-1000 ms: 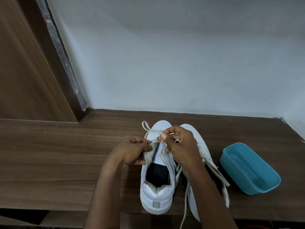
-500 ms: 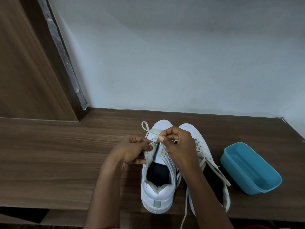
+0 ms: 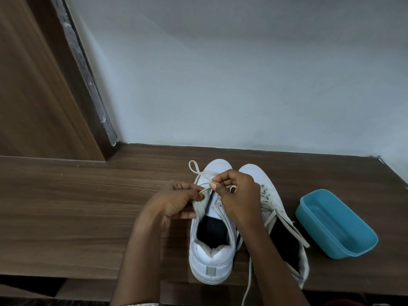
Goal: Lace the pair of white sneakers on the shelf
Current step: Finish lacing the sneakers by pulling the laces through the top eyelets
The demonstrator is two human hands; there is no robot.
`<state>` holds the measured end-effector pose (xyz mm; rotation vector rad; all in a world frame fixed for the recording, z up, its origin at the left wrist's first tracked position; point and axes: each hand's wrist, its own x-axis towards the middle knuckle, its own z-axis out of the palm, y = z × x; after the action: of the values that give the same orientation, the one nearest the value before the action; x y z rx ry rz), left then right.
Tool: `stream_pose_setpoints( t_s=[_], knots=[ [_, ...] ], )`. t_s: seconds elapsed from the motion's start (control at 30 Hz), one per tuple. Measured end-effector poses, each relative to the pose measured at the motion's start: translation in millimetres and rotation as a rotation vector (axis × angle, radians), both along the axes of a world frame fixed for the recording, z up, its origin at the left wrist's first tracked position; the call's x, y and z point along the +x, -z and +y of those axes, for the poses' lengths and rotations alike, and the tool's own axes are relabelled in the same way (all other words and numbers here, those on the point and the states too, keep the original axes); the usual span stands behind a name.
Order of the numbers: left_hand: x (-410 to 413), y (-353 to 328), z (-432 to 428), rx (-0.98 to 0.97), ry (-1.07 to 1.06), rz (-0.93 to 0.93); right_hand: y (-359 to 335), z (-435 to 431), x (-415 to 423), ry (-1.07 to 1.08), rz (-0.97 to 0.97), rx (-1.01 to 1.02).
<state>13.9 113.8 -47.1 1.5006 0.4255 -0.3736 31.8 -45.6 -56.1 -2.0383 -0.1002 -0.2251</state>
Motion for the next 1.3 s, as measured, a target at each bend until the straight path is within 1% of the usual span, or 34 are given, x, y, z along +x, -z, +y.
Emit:
stream_pose_setpoints(
  t_s=[0.23,0.53,0.7,0.87,0.93,1.0,1.07,1.2,1.3],
  knots=[
    [-0.3,-0.7,-0.4,-0.012,-0.003,-0.003,0.9,3.0,-1.3,0.033,-0.045,-0.063],
    [-0.2,-0.2,-0.2,-0.013,-0.01,-0.003,-7.4,1.9,-4.1,0.006,-0.016,-0.22],
    [-1.2,-1.5,1.0,0.01,0.024,-0.02,-12.9,-0.8,-4.8,-0.06,0.026,-0.254],
    [-2.5,-1.3,3.8,-0.028,-0.013,-0.028,-12.3,4.8,-6.5,-0.024,0.032,-0.242],
    [-3.3,0.7,2.8,-0.011,0.011,-0.057,-13.2,5.6,-6.2,0.0,0.021,-0.25],
    [-3.3,3.1,0.0,0.012,0.029,-0.094,-15.0,4.2,-5.1,0.038,0.019,-0.253],
    [-2.9,3.2,-4.7,0.053,0.026,-0.132,-16.1,0.4,-4.5,0.033,0.063,-0.207],
    [-0.5,5.0,-8.7,0.231,0.001,-0.217,-17.5,-5.0,-4.1,-0.026,0.175,-0.01],
    [0.6,3.2,-10.1,0.362,0.006,-0.265,-16.7,-5.9,-2.5,0.0,0.201,0.007]
  ],
)
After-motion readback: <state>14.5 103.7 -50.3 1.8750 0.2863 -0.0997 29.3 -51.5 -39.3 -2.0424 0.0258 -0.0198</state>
